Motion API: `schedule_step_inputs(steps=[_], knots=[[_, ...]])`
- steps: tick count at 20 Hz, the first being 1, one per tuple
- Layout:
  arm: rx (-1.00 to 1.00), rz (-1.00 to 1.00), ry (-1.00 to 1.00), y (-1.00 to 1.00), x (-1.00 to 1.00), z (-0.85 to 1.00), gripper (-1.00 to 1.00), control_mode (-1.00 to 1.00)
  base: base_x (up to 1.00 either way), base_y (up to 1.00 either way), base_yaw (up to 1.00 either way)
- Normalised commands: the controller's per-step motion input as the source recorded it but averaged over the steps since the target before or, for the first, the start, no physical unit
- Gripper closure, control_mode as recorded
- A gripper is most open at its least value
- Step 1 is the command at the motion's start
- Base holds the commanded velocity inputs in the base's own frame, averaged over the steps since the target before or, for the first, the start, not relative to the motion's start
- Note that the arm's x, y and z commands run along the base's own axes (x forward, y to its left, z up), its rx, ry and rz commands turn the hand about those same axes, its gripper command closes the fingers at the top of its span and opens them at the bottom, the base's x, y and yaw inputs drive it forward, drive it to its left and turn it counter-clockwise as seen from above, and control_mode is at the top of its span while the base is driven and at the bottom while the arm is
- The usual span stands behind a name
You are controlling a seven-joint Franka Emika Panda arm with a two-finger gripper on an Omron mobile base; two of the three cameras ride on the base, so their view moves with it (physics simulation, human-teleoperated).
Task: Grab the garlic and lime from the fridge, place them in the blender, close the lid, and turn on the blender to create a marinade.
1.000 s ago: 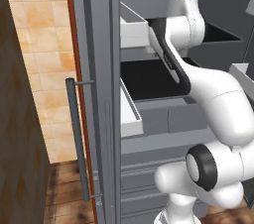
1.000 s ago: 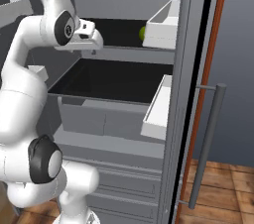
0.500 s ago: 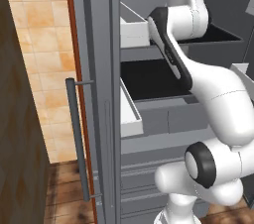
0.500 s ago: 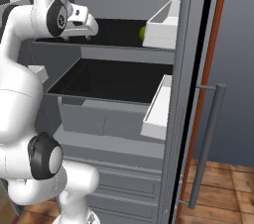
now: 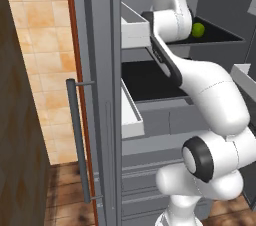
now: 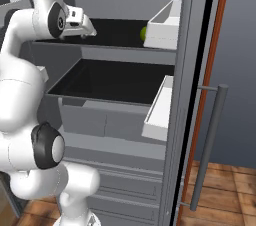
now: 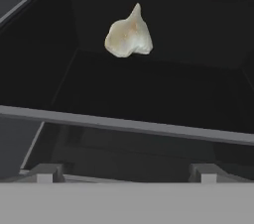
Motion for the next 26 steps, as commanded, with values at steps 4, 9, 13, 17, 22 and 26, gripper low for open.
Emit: schedule_step_inputs(steps=[4,9,13,17,22,26], knots=[[0.01,0.02,0.0,0.18,0.38,0.0,-1.0,-1.0,0.0,0.0,0.0],[0.0,0.0,0.0,0.0,0.25,-0.01,-1.0,-1.0,0.0,0.0,0.0],[0.0,0.0,0.0,0.0,0.39,-0.03,-1.0,-1.0,0.0,0.0,0.0],[0.0,0.0,0.0,0.0,0.4,-0.05,-1.0,-1.0,0.0,0.0,0.0],[0.01,0.0,0.0,0.0,0.31,-0.09,-1.0,-1.0,0.0,0.0,0.0],[0.0,0.0,0.0,0.0,0.25,-0.11,-1.0,-1.0,0.0,0.0,0.0]])
